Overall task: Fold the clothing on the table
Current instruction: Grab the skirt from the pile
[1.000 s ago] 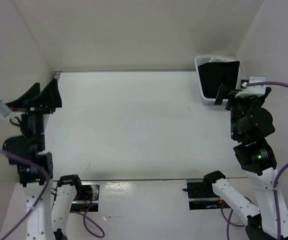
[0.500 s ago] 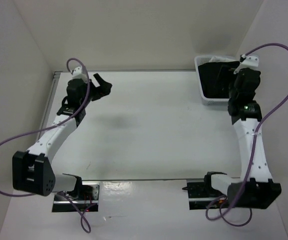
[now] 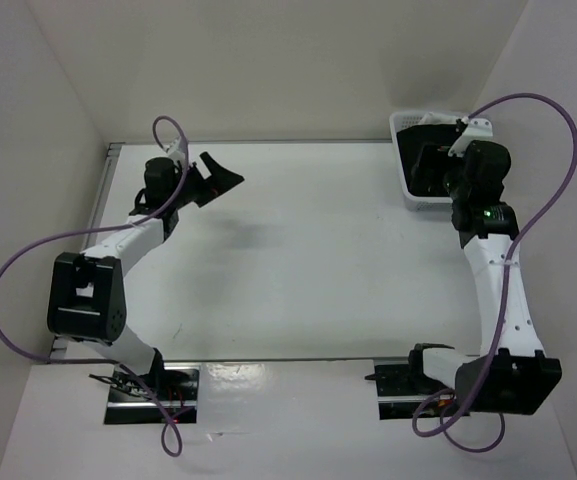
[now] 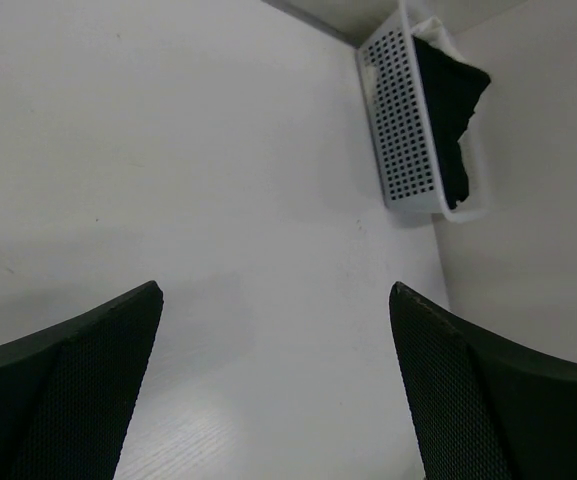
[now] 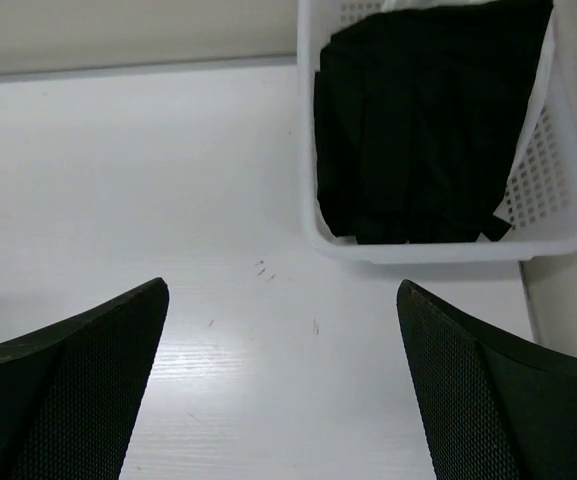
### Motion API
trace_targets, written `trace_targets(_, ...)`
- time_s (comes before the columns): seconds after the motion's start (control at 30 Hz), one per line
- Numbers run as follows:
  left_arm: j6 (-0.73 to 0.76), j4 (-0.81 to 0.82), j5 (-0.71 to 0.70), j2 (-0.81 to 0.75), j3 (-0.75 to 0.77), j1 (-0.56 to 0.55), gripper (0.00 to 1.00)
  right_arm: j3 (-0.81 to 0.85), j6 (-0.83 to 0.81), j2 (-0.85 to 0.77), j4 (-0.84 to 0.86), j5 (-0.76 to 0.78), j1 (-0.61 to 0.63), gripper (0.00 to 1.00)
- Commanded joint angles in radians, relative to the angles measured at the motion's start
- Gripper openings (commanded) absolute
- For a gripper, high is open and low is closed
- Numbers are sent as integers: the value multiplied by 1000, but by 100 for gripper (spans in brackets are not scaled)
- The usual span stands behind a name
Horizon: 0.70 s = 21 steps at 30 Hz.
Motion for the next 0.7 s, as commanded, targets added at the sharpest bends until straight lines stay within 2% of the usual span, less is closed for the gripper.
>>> trace_targets(0.0, -173, 171, 103, -28, -64, 100, 100, -9, -24, -74, 52, 48, 26, 99)
trace_targets(0.03, -266, 264, 118, -42, -189, 127, 100, -9, -24, -86, 52, 48, 35, 99)
trace_targets(0.07, -308, 364, 118, -59, -237, 153, 100, -18, -24, -86, 52, 48, 35, 99)
trace_targets(0.1, -328, 374, 118, -88, -263, 199, 100, -19, -33, -86, 43, 48, 47, 99)
trace_targets(0.17, -260, 299, 132, -108, -250, 234, 100, -29, -34, -86, 43, 48, 57, 99)
trace_targets(0.2, -205, 249, 79, -143, -233, 234, 100, -29, -34, -86, 43, 48, 57, 99)
trace_targets(0.23, -77, 178, 34, -172, -221, 234, 100, -41, -34, -86, 43, 48, 57, 99)
trace_targets(0.27, -25, 161, -19, -250, -221, 210, 100, -42, -34, -86, 43, 48, 57, 99)
trace_targets(0.3, 4, 150, -134, -295, -250, 186, 100, -54, -34, -95, 43, 48, 57, 99)
trace_targets(0.37, 70, 115, -223, -401, -267, 130, 100, -66, -34, -104, 54, 77, 57, 99)
trace_targets(0.4, 111, 58, -286, -424, -258, 103, 100, -66, -43, -104, 65, 77, 57, 99)
trace_targets(0.43, 159, -13, -455, -438, -188, 37, 100, -66, -43, -104, 65, 95, 66, 99)
trace_targets(0.47, 217, -183, -553, -438, -141, 3, 100, -57, -43, -82, 65, 127, 66, 99)
trace_targets(0.53, 245, -291, -700, -438, -89, -46, 100, -23, -55, -48, 56, 137, 66, 99)
trace_targets(0.6, 245, -292, -701, -429, -89, -83, 98, -2, -55, -3, 46, 137, 57, 99)
trace_targets(0.63, 245, -292, -689, -429, -102, -94, 90, -2, -55, 7, 46, 137, 57, 99)
trace_targets(0.67, 245, -302, -716, -429, -103, -117, 85, -2, -55, 8, 46, 126, 57, 99)
